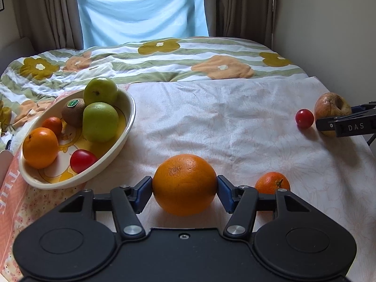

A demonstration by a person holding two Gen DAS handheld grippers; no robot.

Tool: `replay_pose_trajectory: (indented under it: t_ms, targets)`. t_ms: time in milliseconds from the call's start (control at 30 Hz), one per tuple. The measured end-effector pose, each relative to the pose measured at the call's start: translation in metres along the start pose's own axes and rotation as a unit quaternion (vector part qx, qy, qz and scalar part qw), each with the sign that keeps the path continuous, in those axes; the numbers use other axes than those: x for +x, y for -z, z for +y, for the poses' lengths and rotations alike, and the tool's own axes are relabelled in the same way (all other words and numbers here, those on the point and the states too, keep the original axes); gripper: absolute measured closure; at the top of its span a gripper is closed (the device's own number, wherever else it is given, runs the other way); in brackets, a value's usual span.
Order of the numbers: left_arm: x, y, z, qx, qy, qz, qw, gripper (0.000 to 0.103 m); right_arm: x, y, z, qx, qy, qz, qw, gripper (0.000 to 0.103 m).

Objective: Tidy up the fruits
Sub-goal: 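Carry the orange and brown apple with both tools over the plate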

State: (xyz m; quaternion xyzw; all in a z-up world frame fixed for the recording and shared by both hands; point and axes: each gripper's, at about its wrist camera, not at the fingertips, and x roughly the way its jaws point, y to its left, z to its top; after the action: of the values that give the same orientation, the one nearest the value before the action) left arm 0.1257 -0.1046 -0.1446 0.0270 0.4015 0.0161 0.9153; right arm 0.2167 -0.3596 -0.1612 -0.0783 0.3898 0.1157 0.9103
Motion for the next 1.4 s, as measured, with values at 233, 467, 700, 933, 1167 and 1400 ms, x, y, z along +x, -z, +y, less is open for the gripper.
replay_pose_trajectory:
  t_ms: [233,467,700,933,1167,1400]
  targets:
    - [-0.014,0.005,0.005,-0.007,-0.004,-0.003,1.0,0.04,-0.006,-0.001,-0.001,0.006,-0.003,-0.006,1.0,0.014]
    - [-0.037,0.005,0.014,-0.012,-0.01,-0.021,0.9997,0.04,-0.028,-0.008,0.01,0.004,-0.011,-0.021,1.0,0.014]
    - [-0.063,-0.004,0.028,-0.009,-0.021,-0.046,0.9987,0.04,-0.053,-0.023,0.033,-0.003,-0.03,-0.031,0.999,0.014]
    - [-0.083,-0.015,0.053,-0.007,-0.029,-0.069,0.9972,0.04,-0.074,-0.047,0.066,-0.01,-0.052,-0.046,0.998,0.014]
    - [-0.095,-0.026,0.086,-0.001,-0.031,-0.087,0.9957,0.04,-0.09,-0.071,0.111,-0.015,-0.074,-0.058,0.995,0.014]
    - [-0.098,-0.036,0.128,0.01,-0.03,-0.099,0.9946,0.04,-0.095,-0.09,0.163,-0.018,-0.088,-0.061,0.994,0.014]
